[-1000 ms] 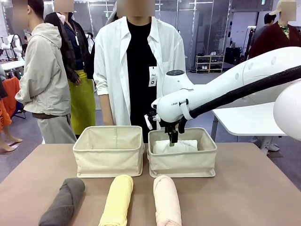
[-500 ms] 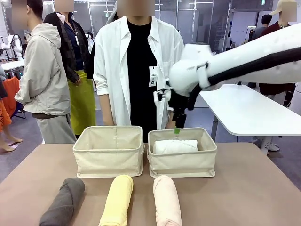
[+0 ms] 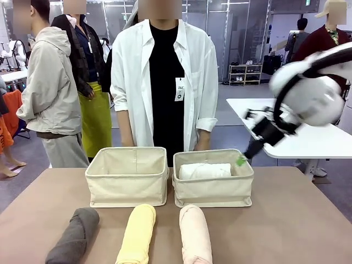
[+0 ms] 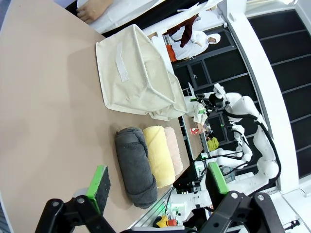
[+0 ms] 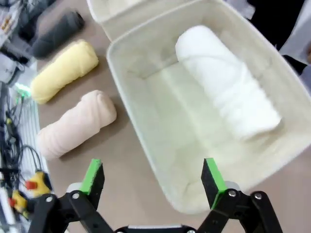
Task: Divide the towels into two baskets.
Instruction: Pick up one hotel-folded towel from the bottom of the table and place it in the Fabric basket indicated by the person.
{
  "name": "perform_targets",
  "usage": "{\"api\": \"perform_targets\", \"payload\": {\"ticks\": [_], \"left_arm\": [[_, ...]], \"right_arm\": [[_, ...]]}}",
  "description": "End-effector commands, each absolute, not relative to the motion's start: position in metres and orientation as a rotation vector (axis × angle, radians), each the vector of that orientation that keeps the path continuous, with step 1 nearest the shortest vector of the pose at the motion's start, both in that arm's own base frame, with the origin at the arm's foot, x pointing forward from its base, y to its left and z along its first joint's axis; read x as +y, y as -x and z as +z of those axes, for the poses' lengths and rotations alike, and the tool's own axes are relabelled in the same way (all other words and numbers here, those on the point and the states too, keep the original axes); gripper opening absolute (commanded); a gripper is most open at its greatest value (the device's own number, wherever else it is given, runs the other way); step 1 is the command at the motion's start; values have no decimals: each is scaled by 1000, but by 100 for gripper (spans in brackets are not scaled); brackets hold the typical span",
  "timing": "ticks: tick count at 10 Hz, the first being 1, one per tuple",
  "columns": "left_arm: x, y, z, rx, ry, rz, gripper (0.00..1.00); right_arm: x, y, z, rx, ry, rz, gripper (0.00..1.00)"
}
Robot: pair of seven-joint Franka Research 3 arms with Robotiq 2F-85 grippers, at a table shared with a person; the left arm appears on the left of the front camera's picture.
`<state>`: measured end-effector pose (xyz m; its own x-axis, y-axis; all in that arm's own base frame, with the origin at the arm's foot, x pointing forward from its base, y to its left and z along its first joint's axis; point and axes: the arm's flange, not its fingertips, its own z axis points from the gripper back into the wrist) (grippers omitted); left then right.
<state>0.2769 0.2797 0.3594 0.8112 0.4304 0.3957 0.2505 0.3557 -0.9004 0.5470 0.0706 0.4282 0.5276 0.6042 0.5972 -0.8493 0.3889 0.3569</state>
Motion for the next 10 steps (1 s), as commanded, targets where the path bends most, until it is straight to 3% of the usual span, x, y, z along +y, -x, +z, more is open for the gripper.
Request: {"api": "perform_targets", "payload": {"ticks": [1,3,5,10], "left_arm": [[282,-275,360,-662,1225,130,100],[282,-275,360,-662,1225,130,100],[282,-275,360,-662,1225,130,100],[282,-275,360,-662,1225,130,100]], "right_arm": [[8,-504,402,-542,-943,740,100],[-57,-471,381,-609,-1113,552,100],[-118,-436,366,-526,-1208,404,100],[-209,-385,380,-299,-1215,290,100]]}}
